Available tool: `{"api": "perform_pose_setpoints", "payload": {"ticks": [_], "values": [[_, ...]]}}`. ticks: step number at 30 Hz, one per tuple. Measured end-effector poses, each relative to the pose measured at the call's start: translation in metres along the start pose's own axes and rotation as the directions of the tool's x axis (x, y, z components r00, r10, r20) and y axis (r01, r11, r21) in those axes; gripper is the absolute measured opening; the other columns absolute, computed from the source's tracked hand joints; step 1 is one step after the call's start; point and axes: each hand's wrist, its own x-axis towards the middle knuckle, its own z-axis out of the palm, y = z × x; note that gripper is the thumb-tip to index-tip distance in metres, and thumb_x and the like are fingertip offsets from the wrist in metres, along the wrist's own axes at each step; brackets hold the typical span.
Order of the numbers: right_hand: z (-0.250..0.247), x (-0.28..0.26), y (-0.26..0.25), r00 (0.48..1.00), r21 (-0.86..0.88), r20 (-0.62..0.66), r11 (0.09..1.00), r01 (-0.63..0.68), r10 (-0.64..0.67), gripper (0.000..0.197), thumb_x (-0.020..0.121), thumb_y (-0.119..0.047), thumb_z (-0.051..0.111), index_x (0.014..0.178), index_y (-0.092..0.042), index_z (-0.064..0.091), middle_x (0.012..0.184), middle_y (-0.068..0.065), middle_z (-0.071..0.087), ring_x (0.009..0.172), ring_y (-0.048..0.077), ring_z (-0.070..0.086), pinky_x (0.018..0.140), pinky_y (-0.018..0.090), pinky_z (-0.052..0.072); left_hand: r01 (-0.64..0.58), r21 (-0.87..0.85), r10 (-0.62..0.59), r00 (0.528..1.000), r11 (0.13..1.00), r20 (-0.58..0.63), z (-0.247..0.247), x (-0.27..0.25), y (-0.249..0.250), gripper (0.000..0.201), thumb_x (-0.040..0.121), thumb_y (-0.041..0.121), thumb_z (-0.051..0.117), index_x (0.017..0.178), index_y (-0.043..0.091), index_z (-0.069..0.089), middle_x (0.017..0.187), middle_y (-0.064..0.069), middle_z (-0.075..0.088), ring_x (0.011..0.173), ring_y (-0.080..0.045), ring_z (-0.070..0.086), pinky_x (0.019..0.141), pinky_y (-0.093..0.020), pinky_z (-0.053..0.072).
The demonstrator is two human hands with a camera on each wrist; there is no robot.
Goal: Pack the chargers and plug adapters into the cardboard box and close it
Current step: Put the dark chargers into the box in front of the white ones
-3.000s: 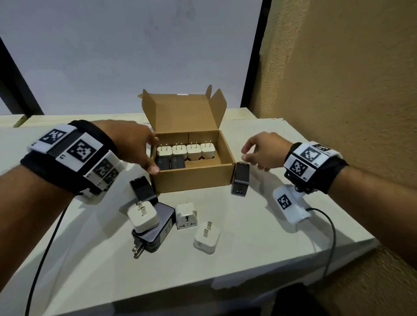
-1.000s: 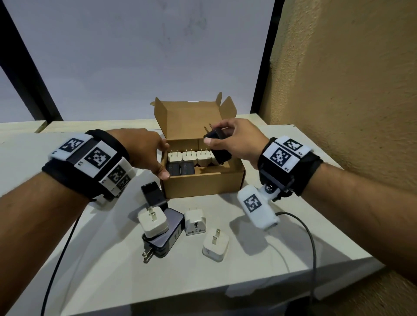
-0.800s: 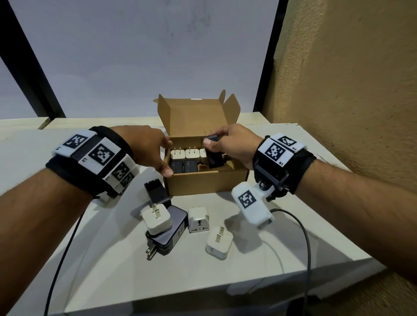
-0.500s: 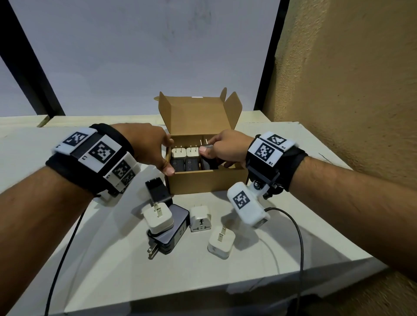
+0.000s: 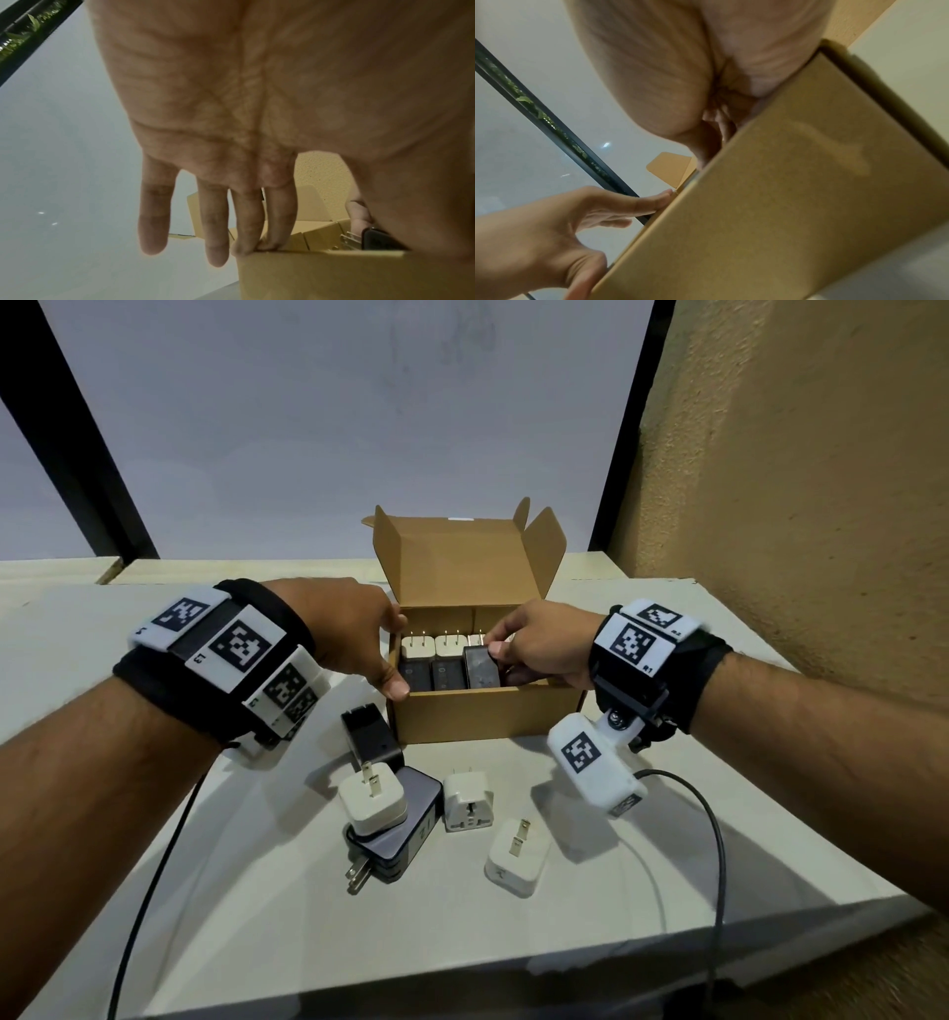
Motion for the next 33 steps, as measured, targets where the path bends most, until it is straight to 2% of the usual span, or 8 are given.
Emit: {"api": "perform_pose_setpoints", "payload": {"ticks": [5,9,14,16,19,22,28,33], "values": [[-0.003,0.002,-0.001,1.0,-0.057,-0.001,0.998,0.009,-0.009,0.016,0.094,-0.013,0.058,0.105,-0.008,0.069,0.101,0.016,0.066,0.083,0.026,0.068,0.086,0.042,0.058,-0.002,-0.005,0.002,1.0,1.0,0.001,0.0,0.0,0.0,0.094,0.065,0.062,0.069,0.144,0.024,0.035,0.152,0.007,0.033,0.134,-0.022,0.039,0.108,-0.037,0.029],[-0.001,0.003,-0.003,1.0,-0.184,0.012,0.983,0.022,-0.021,0.022,0.09,-0.018,0.065,0.11,-0.011,0.069,0.106,0.013,0.07,0.087,0.026,0.069,0.088,0.04,0.057,0.003,-0.004,-0.003,1.0,1.0,-0.004,0.0,0.001,0.0,0.095,0.064,0.063,0.07,0.144,0.024,0.036,0.151,0.006,0.036,0.132,-0.022,0.041,0.107,-0.037,0.031],[0.001,-0.003,-0.007,0.987,-0.527,0.082,0.835,0.159,-0.136,0.051,0.081,-0.041,0.072,0.129,-0.034,0.058,0.139,-0.005,0.053,0.124,0.02,0.049,0.094,0.026,0.038,0.004,-0.022,-0.004,1.0,1.0,-0.002,0.0,-0.001,0.001,0.092,0.066,0.06,0.07,0.144,0.023,0.035,0.151,0.007,0.034,0.133,-0.022,0.04,0.107,-0.035,0.03],[-0.001,-0.004,-0.008,0.982,-0.563,0.128,0.805,0.184,-0.135,0.048,0.081,-0.044,0.071,0.127,-0.037,0.06,0.133,-0.009,0.055,0.119,0.018,0.051,0.088,0.026,0.038,0.001,-0.016,-0.001,1.0,1.0,-0.005,-0.001,-0.002,0.002,0.091,0.068,0.059,0.07,0.144,0.022,0.035,0.151,0.006,0.035,0.133,-0.022,0.04,0.107,-0.035,0.029],[0.0,0.0,-0.01,0.983,-0.625,0.131,0.758,0.184,-0.13,0.043,0.079,-0.043,0.073,0.121,-0.037,0.063,0.094,-0.015,0.057,0.095,0.014,0.055,0.078,0.023,0.041,0.004,-0.013,-0.004,1.0,1.0,-0.005,-0.002,-0.004,0.003,0.09,0.069,0.057,0.069,0.144,0.021,0.035,0.151,0.005,0.035,0.132,-0.022,0.04,0.107,-0.035,0.03],[0.003,0.008,-0.012,0.989,-0.544,0.101,0.826,0.146,-0.108,0.032,0.076,-0.042,0.076,0.105,-0.032,0.067,0.068,-0.011,0.06,0.064,0.011,0.058,0.059,0.021,0.045,0.001,-0.021,-0.001,1.0,1.0,-0.005,-0.001,-0.004,0.003,0.09,0.069,0.057,0.069,0.144,0.02,0.036,0.152,0.005,0.034,0.133,-0.022,0.039,0.107,-0.035,0.029],[0.011,0.015,-0.011,0.981,-0.495,0.029,0.85,0.179,-0.19,0.018,0.08,-0.039,0.073,0.085,-0.021,0.073,0.079,-0.004,0.068,0.06,0.011,0.058,0.067,0.03,0.056,0.002,-0.018,-0.002,1.0,1.0,-0.017,0.0,-0.004,0.004,0.089,0.069,0.058,0.068,0.143,0.019,0.037,0.151,0.002,0.035,0.133,-0.023,0.039,0.107,-0.036,0.029],[0.014,0.011,-0.016,0.968,-0.707,-0.018,0.687,0.165,-0.251,0.02,0.091,-0.016,0.062,0.107,-0.014,0.072,0.103,0.006,0.069,0.091,0.025,0.064,0.087,0.04,0.054,0.001,-0.028,-0.001,1.0,1.0,-0.022,0.0,-0.002,0.002,0.088,0.068,0.06,0.069,0.142,0.02,0.04,0.146,-0.002,0.043,0.13,-0.025,0.042,0.106,-0.038,0.031]]}}
